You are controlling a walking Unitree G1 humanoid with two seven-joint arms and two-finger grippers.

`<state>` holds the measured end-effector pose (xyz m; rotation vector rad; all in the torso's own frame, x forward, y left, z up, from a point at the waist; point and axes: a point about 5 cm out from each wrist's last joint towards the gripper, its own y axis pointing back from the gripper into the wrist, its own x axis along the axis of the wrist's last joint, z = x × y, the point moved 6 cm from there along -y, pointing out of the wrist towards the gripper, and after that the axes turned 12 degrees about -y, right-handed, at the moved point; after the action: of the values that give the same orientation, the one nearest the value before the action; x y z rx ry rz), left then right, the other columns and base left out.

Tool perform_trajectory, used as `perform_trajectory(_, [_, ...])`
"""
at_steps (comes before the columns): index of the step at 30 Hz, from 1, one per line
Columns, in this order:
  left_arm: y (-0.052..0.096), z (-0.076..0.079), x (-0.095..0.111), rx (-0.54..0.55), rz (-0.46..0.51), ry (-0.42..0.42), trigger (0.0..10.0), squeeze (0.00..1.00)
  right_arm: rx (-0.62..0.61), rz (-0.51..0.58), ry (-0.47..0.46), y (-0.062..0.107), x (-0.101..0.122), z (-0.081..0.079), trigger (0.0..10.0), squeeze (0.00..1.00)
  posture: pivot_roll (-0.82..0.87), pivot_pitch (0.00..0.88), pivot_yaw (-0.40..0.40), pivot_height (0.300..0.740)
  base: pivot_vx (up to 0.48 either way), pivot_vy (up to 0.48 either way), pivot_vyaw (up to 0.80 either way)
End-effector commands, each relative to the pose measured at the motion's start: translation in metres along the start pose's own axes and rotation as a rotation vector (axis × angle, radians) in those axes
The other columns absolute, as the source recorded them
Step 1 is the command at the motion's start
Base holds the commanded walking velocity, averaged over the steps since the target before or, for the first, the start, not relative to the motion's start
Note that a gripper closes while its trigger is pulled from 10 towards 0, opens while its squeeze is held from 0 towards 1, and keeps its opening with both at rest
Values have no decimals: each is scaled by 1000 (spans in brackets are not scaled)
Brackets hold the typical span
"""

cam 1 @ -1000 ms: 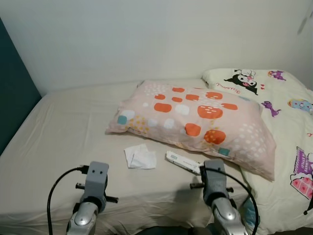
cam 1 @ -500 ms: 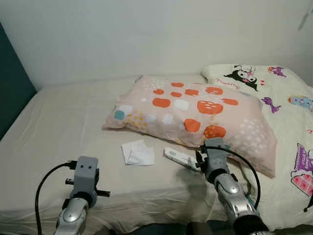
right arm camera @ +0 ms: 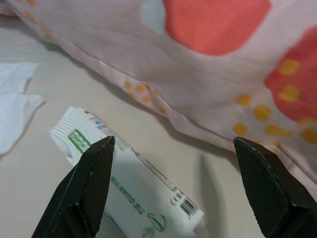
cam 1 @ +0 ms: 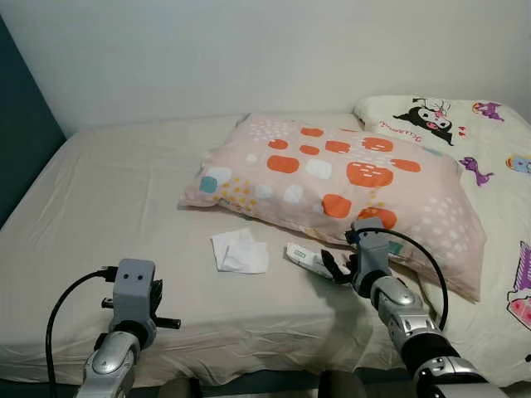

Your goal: Clean up the room

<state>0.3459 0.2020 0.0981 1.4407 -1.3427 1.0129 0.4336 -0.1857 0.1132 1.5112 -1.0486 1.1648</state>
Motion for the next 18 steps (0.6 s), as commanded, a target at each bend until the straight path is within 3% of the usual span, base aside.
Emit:
perform_trajectory(1, [2, -7, -1, 12, -16, -2, 10000, 0, 2, -61, 0, 1, -10, 4, 10000, 1000, 129, 271, -22, 577, 0, 0, 0])
perform_trajectory(5, [2, -6, 0, 9, -19, 3, 10000, 0, -3, -119, 78, 1, -15, 7, 10000, 1000, 128, 272, -23, 577, 0, 0, 0])
perform_trajectory(6, [2, -6, 0, 7, -21, 6, 10000, 0, 1, -150, 119, 1, -18, 8, 10000, 0, 127, 270, -24, 577, 0, 0, 0])
perform_trajectory(10, [3, -3, 1, 3, -24, 19, 10000, 0, 21, -232, 174, 5, -28, 11, 10000, 0, 126, 269, -25, 577, 0, 0, 0])
perform_trajectory(18, [4, 2, 0, -3, -29, 26, 10000, 0, -7, -278, 224, 9, -31, 23, 10000, 0, 123, 268, -24, 577, 0, 0, 0])
